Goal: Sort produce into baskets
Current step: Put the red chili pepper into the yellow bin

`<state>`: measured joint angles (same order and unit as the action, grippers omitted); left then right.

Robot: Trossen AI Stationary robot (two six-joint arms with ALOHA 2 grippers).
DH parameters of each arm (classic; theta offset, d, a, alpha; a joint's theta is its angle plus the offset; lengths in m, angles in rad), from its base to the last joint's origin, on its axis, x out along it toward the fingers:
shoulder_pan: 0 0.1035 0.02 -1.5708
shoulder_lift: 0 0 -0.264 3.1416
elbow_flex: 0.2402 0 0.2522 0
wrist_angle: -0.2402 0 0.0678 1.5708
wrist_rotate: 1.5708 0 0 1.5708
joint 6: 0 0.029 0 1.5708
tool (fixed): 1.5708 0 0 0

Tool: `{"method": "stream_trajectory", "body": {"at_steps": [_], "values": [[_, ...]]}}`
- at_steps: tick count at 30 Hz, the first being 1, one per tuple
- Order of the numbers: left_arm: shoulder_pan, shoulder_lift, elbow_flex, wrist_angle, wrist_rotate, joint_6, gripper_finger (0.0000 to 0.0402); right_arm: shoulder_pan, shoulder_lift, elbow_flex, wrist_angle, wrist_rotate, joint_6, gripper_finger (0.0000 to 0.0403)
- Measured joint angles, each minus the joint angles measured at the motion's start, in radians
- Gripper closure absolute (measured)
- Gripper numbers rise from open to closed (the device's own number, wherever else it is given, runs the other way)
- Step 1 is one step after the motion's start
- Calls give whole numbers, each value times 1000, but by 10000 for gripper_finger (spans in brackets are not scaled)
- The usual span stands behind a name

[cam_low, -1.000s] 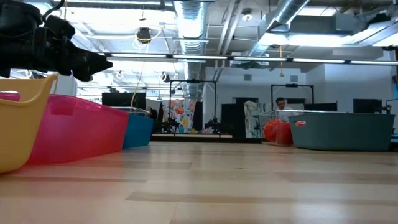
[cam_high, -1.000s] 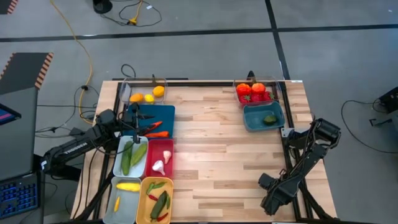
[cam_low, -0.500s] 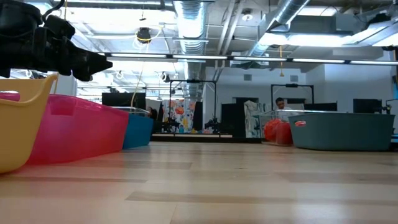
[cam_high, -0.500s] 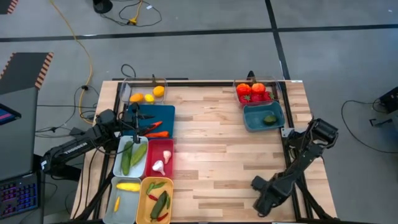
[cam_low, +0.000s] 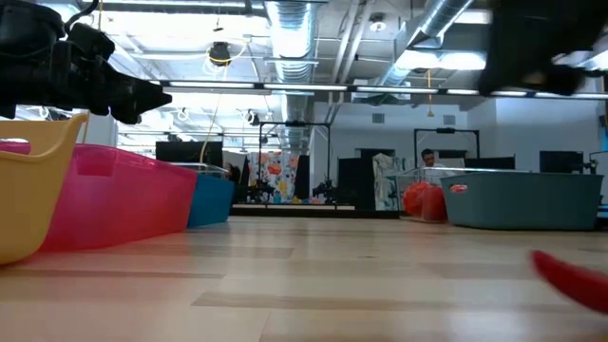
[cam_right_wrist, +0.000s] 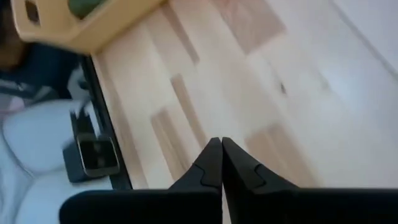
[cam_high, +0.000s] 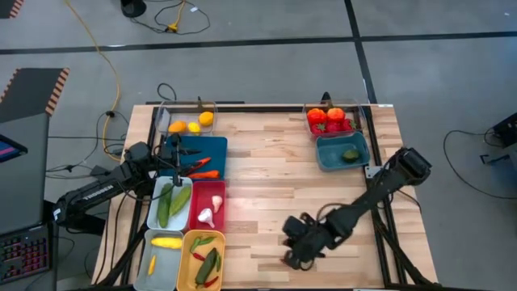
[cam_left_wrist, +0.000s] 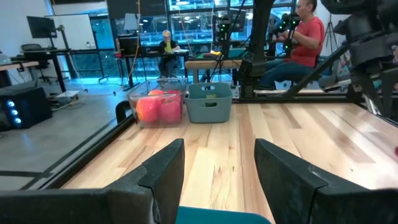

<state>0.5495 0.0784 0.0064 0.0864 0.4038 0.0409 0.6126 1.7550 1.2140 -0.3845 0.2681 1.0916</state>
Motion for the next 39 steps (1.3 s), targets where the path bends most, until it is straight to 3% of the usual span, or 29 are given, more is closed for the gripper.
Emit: {"method": "stream_trajectory", "body": {"at_steps": [4, 9, 13, 22, 27, 39], "values": [[0, 0, 0, 0, 0, 0, 220, -47, 0, 0, 38, -30, -1, 371], [0, 0, 0, 0, 0, 0, 220, -76, 0, 0, 37, -194, 0, 368], [0, 0, 0, 0, 0, 0, 220, -79, 0, 0, 55, -244, 32, 348], [0, 0, 0, 0, 0, 0, 220, -73, 0, 0, 73, -244, 93, 248], [0, 0, 0, 0, 0, 0, 220, -44, 0, 0, 73, -239, 29, 202], [0, 0, 0, 0, 0, 0, 220, 27, 1, 0, 86, -50, -80, 195]]}}
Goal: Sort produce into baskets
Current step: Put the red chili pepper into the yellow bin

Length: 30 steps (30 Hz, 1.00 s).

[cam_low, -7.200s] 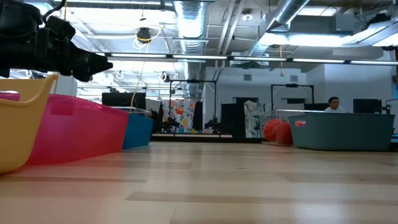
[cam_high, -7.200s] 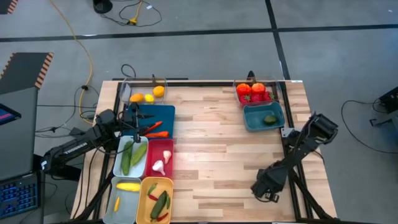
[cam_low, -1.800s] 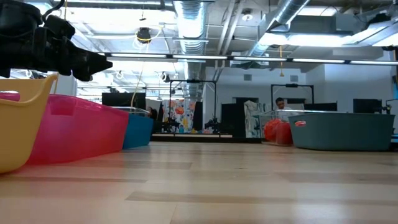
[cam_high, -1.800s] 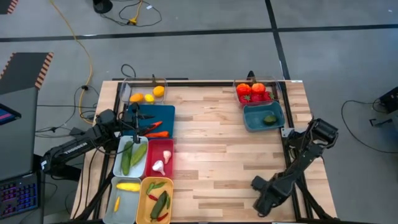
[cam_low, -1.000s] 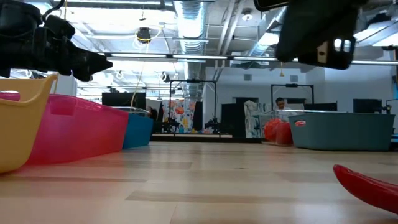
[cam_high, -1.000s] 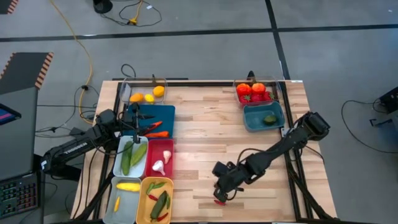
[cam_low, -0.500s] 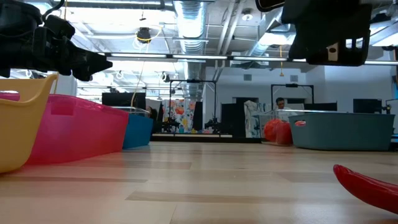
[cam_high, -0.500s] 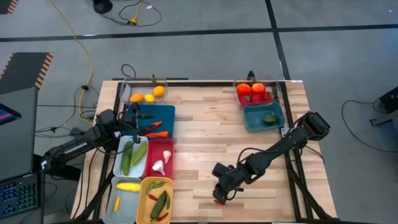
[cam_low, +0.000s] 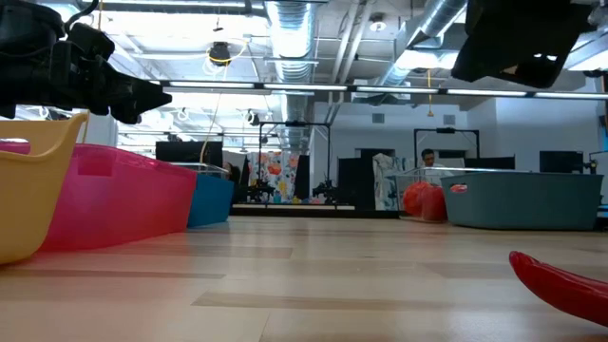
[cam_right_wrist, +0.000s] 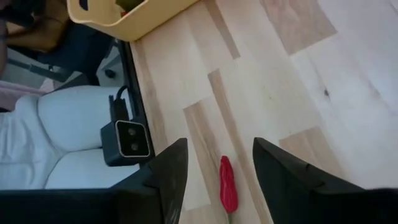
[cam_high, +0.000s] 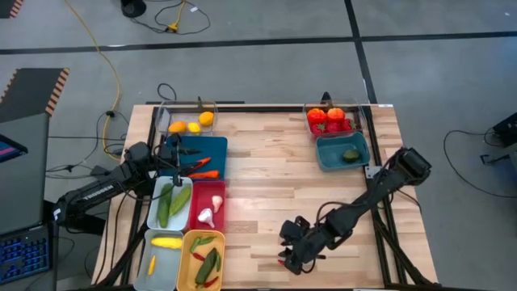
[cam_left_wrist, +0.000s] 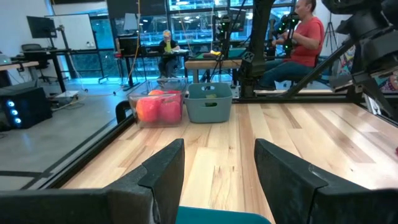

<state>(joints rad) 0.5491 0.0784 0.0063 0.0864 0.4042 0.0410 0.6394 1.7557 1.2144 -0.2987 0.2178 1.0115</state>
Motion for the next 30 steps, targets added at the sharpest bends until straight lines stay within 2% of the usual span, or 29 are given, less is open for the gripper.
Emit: {"method": "stream_trajectory", "body": {"at_steps": [5, 8, 11, 15, 19, 30], "values": [[0, 0, 0, 0, 0, 0, 220, 18, 2, 0, 3, 18, 1, 196], [0, 0, 0, -1, 0, 0, 220, 25, 42, 0, 71, 22, 14, 196], [0, 0, 0, 0, 0, 0, 220, 33, 111, 0, 190, -11, -12, 196], [0, 1, 0, -1, -6, 15, 220, 34, 180, 0, 255, -57, -15, 196], [0, 4, 0, -2, -16, 15, 220, 23, 214, 0, 249, -96, -4, 196], [0, 6, 0, -1, -19, 15, 220, -11, 186, 0, 239, -117, -52, 196]]}}
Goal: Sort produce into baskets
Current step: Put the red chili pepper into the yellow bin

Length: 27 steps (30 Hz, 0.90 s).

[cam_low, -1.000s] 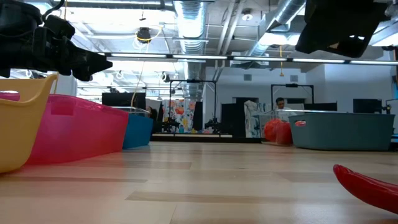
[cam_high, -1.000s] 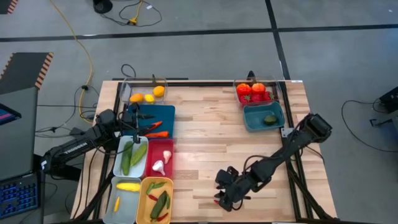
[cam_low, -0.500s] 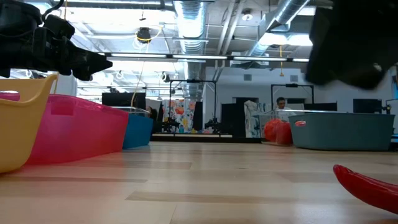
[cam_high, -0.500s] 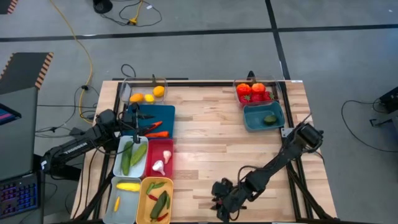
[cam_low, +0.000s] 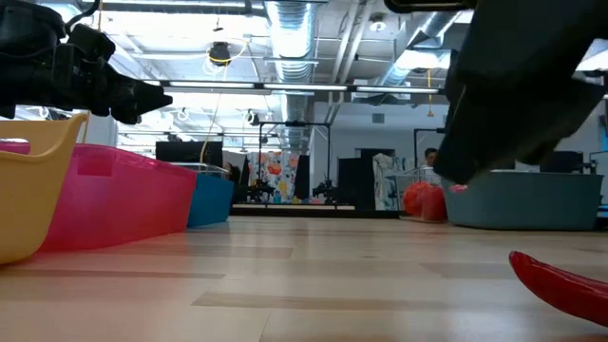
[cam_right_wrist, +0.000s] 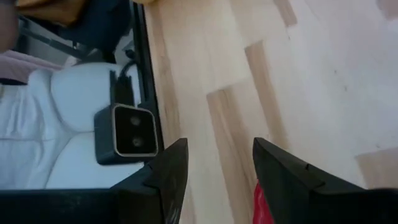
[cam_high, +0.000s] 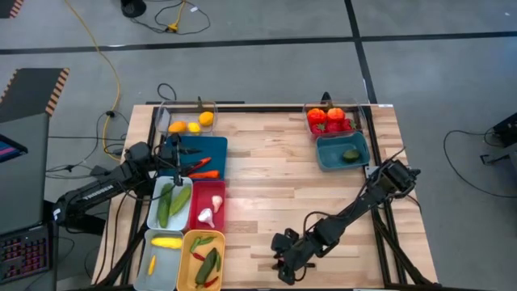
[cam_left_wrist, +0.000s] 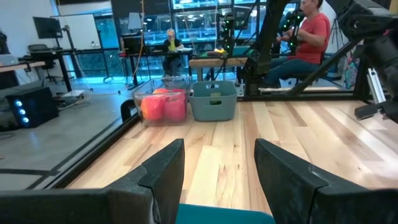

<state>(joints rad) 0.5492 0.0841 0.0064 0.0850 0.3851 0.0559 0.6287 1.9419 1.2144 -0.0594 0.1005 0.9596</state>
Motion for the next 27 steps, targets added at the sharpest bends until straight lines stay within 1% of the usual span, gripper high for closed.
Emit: {"method": "stream_trajectory", "body": {"at_steps": [7, 10, 19, 22, 27], "values": [[0, 0, 0, 0, 0, 0, 220, 21, 1, 0, -111, 2, 0, 196], [0, 0, 0, 0, 0, 0, 220, 29, 1, 0, -111, 7, -2, 196], [0, 0, 0, 0, 0, 0, 220, 48, 11, 0, -139, 106, -9, 196], [0, 0, 0, 0, 0, 0, 220, 52, 11, 0, -126, 110, -49, 196], [0, 0, 0, 0, 0, 0, 220, 60, 11, 0, -121, 113, -51, 196]]}}
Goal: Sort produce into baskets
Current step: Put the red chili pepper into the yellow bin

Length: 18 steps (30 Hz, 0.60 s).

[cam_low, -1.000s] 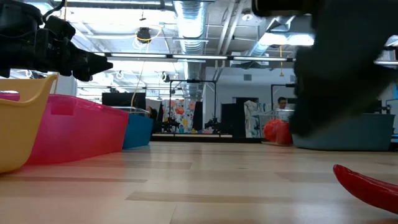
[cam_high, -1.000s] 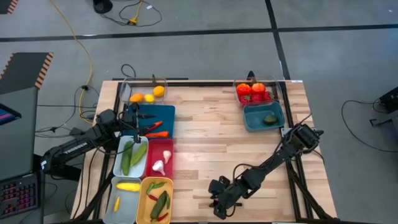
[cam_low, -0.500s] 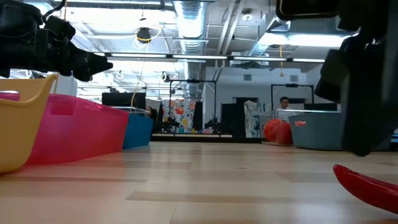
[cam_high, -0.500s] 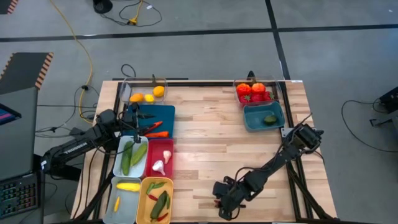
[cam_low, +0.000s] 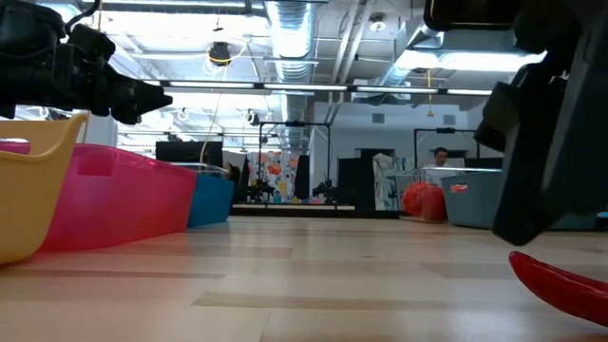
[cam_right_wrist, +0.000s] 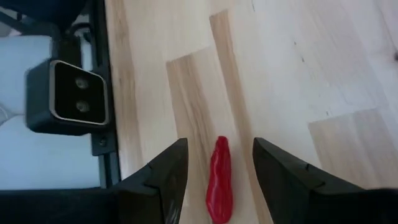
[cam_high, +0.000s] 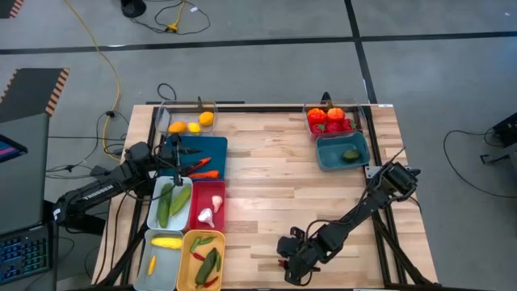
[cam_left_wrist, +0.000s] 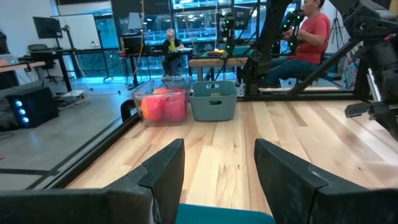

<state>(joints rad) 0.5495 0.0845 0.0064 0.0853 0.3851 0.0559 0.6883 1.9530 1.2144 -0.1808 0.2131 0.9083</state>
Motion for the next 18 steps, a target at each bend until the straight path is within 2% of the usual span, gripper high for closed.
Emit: {"method": "stream_trajectory", "body": {"at_steps": [12, 18], "values": [[0, -1, 0, 0, -3, 4, 220, 30, 90, 9, 43, 3, 14, 198], [0, 0, 0, 0, -5, 3, 220, 32, 90, 9, 24, 11, 6, 237]]}}
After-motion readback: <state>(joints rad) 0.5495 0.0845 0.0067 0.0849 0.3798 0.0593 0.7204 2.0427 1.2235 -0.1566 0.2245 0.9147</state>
